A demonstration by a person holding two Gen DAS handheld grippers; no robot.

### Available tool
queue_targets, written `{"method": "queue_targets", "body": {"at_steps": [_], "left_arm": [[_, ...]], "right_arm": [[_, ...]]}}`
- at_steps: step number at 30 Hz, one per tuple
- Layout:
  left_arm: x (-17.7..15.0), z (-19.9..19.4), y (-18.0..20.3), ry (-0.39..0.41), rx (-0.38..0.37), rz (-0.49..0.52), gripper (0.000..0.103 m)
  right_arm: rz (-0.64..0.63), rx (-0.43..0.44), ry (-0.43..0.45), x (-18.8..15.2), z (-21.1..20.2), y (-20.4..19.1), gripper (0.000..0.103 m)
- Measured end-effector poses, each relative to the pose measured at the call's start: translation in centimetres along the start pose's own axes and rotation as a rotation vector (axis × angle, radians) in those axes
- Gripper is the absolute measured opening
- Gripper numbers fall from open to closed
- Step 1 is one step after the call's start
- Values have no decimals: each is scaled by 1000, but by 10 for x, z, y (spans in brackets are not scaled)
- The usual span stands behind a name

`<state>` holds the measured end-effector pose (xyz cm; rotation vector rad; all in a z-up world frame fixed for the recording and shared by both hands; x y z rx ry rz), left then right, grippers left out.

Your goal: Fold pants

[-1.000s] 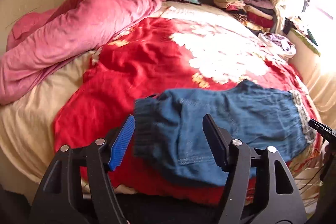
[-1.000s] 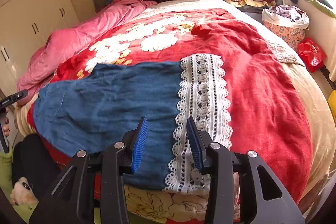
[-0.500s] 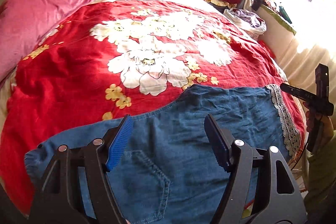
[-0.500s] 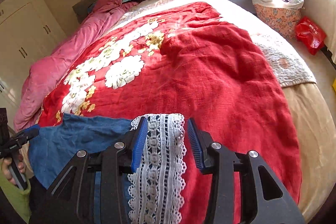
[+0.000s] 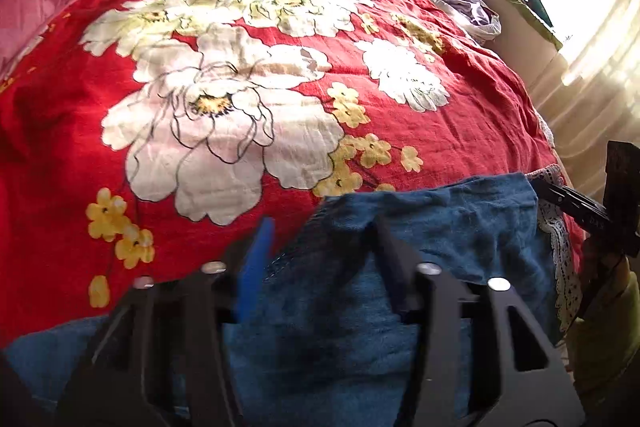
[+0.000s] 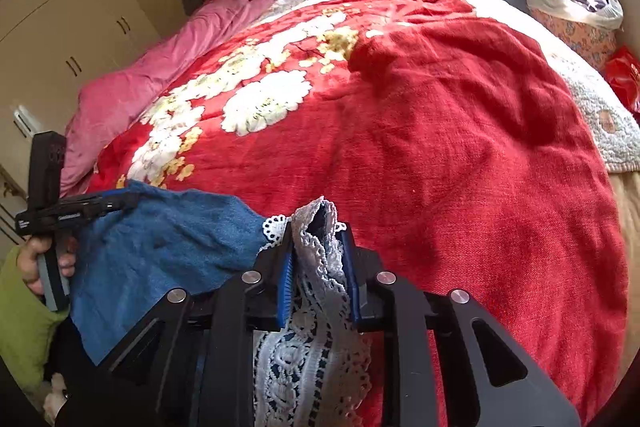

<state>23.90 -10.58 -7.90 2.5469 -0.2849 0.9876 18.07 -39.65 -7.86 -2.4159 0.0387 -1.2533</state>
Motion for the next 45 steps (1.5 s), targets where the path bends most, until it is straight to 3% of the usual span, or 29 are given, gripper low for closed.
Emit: {"method": "queue_targets", "body": {"at_steps": [1,8,14,16,19,21,23,26,33,36,40,42,45], "left_arm": [[-3,2,4,-6,-21,-12,11],[12,-12,12,71,33,55,5],[-1,12,11,47,95,116,7],[-4,14,7,48,90,102,8],[-5,15,6,49,80,98,10],[-5,10,6,61,91,105,16],[-3,-3,6,88,109,107,34],[-6,-27,7,127,102,106,39],[-38,-74,13,176,99,102,53],[-58,-90,13,188,97,103,60],[-73,-105,-18,177,237,85,71],[-75,-107,-38,158,258,27,71],[-78,-113,-55,149,262,-16,71]], "right_arm": [[-7,15,21,2,-6,-4,19],[-97,-46,139,32,-37,-11,16],[-171,-189,-13,5,11,6,17],[-148,-193,-29,-2,17,12,18],[-158,-242,-16,-3,17,14,30],[-175,-270,-4,-1,13,13,41],[-149,-286,29,4,-1,14,46],[-120,-291,118,9,-37,11,55],[-192,-251,180,-28,-97,-32,56],[-206,-208,158,-52,-101,-56,56],[-273,-171,104,-77,-92,-90,56],[-282,-151,81,-83,-85,-99,56],[-268,-191,26,-88,-76,-94,56]]}}
Point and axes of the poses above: each gripper's, at about its wrist camera, not at the fingertips, and z roughly the way its jaws point, y to its right, x to its top, the point moved 5 cm from there along z, roughly the way its jaws point, and after that the axes turned 14 degrees about y, right-handed, at the moved point
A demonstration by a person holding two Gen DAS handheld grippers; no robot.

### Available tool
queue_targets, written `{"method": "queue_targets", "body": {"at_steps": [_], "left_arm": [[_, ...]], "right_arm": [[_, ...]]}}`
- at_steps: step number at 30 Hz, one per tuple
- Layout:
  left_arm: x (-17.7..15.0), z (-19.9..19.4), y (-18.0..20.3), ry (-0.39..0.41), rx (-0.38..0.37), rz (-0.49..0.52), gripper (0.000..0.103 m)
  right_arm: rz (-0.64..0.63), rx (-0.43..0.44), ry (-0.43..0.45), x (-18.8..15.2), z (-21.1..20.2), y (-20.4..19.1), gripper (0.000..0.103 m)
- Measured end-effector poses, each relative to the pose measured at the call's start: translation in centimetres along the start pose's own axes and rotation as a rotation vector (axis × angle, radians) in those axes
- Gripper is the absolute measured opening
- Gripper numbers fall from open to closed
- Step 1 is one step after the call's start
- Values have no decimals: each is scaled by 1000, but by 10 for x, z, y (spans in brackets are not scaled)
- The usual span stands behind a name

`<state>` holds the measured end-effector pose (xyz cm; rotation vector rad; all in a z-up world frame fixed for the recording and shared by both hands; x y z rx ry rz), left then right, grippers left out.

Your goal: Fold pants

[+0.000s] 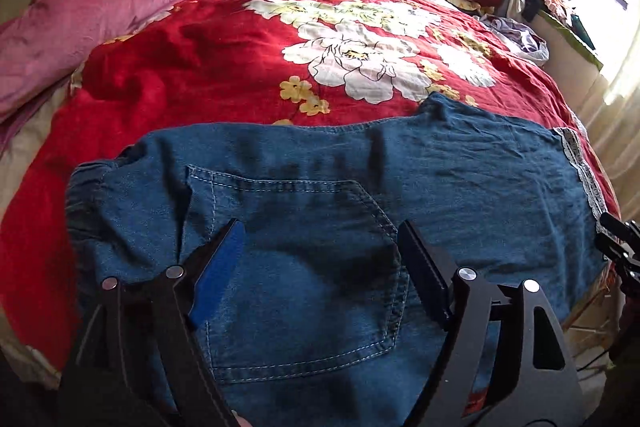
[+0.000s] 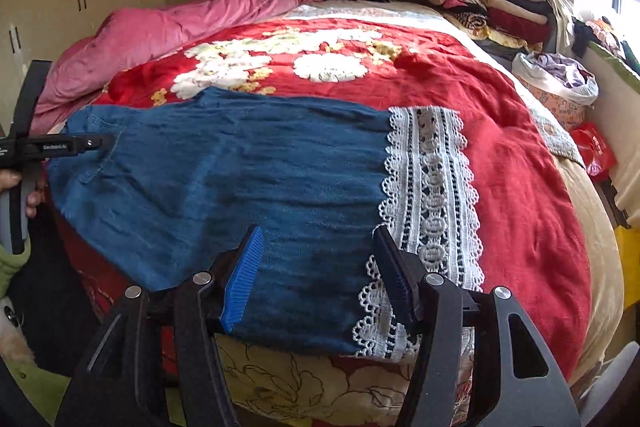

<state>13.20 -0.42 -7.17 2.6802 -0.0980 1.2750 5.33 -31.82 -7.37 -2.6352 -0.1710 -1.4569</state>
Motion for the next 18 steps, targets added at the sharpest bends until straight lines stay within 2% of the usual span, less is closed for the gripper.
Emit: {"method": "queue_targets", "body": {"at_steps": [3,11,18], "left_arm": [[-5,3,-4,-22,-21,-11,71],[-6,6,-6,-30,-40,-25,71],[-7,5,-2,-29,-29,-5,72]], "right_arm": [[21,-49,-74,-15,7,14,56],[98,-50,-78,-27,1,31,56],[104,-57,-81,-25,2,30,56]]}}
Point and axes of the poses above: each gripper's, at about its wrist camera, not at the fingertips, and z roughly the way its jaws point, y to its right, x to its top, the point moved 5 cm from there along z, roughly the way its jaws point, and after that the axes turned 14 degrees about y, right-handed, at the moved point
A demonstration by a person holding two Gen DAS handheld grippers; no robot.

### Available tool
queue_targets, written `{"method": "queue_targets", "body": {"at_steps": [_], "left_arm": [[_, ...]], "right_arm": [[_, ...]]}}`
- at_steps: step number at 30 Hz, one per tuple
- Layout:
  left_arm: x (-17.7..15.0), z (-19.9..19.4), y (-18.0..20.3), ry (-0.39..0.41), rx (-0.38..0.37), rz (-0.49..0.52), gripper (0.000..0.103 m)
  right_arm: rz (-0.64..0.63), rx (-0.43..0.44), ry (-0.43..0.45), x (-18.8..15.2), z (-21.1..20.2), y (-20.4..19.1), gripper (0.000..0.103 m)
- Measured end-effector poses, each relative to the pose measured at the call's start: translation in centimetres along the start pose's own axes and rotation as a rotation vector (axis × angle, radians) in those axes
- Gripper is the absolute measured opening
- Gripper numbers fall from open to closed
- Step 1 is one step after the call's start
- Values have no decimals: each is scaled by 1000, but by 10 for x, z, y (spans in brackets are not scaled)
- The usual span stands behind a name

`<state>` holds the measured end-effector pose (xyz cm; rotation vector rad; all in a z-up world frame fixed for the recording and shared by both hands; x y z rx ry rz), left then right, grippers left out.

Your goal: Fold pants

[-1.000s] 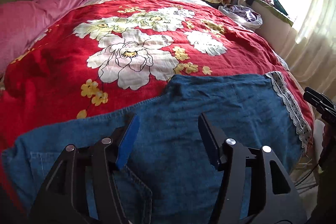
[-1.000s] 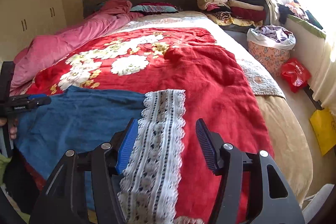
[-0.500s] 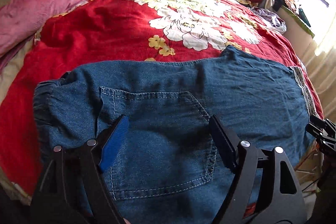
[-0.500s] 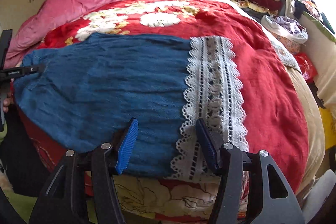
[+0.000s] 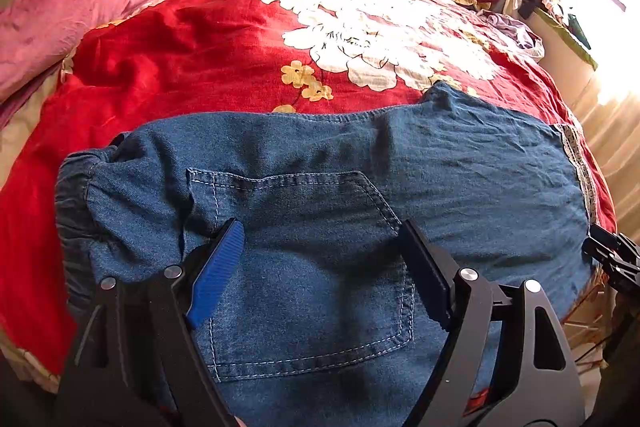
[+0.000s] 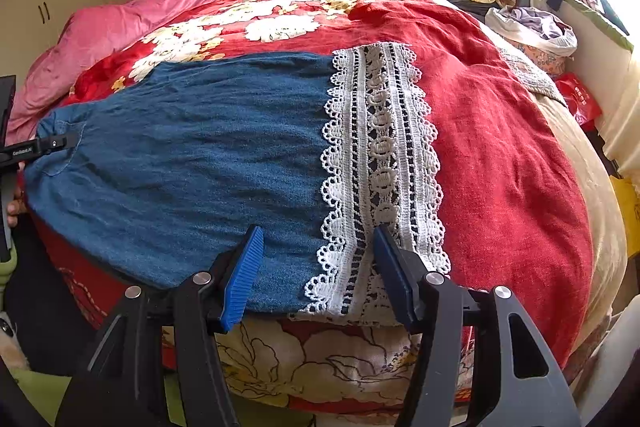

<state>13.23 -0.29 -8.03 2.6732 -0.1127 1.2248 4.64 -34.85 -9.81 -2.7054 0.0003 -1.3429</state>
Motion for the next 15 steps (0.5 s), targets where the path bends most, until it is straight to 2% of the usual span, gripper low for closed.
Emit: {"method": "queue_targets", "body": {"at_steps": [7,9,15], "left_arm": [[0,0,3,0,7,15,75],[0,-3,4,6,13,19,75],[1,-13,9,16,39,50,81]], "right_arm": [[27,4,25,11,-10,-1,56],[20,10,70,19,-21,-3,66],[20,7,161,39,-44,-3,73]]}}
Point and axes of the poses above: each gripper's, at about its wrist camera, not at the fingertips, and z roughly the way its jaws point, y to its right, x to its top, the point moved 5 cm from there along z, roughly the way its jaws point, and after that the axes turned 14 degrees about y, right-handed, at the moved point
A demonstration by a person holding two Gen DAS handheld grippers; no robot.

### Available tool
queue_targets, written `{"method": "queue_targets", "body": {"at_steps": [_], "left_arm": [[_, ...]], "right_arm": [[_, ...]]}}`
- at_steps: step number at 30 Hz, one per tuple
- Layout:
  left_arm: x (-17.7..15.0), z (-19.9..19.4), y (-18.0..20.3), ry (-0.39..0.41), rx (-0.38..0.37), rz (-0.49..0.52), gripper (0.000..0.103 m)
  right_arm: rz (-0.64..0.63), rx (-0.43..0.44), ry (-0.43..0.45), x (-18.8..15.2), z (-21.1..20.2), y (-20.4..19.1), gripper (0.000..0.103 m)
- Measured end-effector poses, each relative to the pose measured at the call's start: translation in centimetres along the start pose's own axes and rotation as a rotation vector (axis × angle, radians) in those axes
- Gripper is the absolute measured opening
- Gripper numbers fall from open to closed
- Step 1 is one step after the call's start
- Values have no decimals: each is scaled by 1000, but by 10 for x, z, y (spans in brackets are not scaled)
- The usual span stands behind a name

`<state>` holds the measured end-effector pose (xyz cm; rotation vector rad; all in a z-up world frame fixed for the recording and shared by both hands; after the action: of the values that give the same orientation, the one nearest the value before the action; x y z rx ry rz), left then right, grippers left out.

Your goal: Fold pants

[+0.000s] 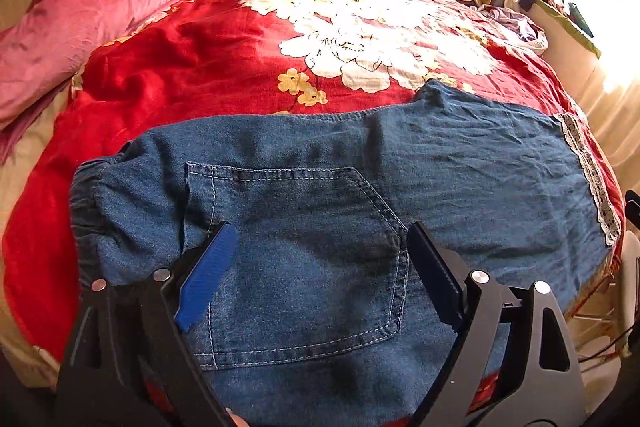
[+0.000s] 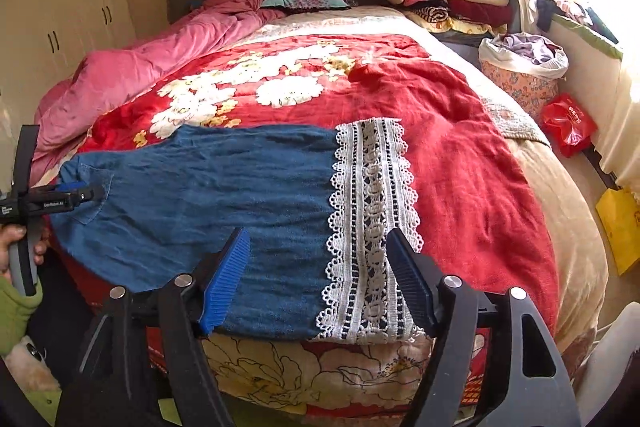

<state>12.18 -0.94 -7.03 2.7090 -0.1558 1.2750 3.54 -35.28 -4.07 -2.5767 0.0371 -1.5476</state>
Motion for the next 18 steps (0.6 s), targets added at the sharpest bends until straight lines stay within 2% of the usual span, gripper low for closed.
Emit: {"method": "queue_targets", "body": {"at_steps": [8,18], "left_arm": [[0,-16,12,3,-21,7,84],[4,-28,53,19,-68,85,89]], "right_arm": [[-11,11,35,9,-8,-7,73],[-1,-7,49,6,-17,-1,73]]}}
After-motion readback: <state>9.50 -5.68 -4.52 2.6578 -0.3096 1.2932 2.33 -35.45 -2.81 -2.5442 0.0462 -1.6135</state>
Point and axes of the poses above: each gripper's, at about its wrist camera, not at the fingertips, and z roughly the way its jaws point, y to its right, x to its top, the point moved 5 cm from there along z, roughly the way its jaws point, and after that the axes turned 14 degrees about y, right-handed, at the moved point
